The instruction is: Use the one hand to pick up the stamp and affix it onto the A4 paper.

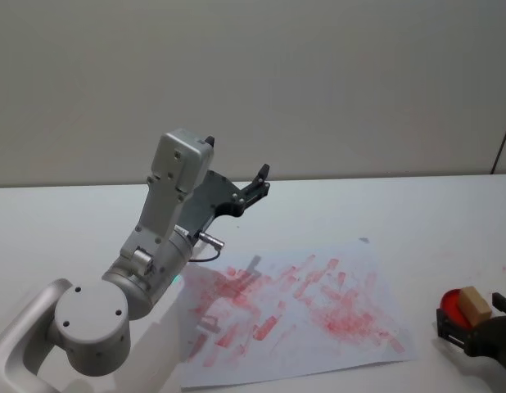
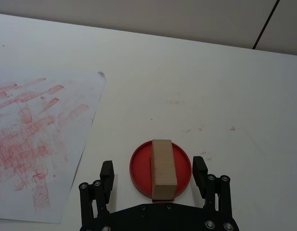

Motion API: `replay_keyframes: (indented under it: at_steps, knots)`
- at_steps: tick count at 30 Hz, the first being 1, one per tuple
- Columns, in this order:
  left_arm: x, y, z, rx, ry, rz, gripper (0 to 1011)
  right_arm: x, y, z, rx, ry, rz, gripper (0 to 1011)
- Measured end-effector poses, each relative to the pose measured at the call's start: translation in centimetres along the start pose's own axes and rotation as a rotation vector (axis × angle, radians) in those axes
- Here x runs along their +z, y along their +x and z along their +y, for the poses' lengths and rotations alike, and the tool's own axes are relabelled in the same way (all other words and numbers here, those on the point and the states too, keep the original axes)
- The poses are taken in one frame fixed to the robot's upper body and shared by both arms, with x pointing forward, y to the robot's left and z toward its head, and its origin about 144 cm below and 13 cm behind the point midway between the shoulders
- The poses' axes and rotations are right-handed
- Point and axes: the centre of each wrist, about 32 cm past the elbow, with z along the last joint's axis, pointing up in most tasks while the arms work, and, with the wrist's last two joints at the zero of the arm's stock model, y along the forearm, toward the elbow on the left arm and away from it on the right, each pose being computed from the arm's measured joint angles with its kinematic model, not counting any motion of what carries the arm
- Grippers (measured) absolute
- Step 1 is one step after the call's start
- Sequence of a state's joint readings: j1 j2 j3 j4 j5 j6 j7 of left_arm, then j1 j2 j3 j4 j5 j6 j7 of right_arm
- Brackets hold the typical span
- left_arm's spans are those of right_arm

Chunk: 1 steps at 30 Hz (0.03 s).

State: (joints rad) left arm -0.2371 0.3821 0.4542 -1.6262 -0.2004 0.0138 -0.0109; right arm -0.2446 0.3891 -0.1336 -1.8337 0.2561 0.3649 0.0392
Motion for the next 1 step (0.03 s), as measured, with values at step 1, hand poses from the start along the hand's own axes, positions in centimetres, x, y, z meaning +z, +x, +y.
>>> replay_keyframes:
  at_steps: [1]
  knots:
    - [0.0,0.0,0.0,0.0,0.0,0.0,1001,0.0,0.0,0.0,0.0,0.0,0.0,1001]
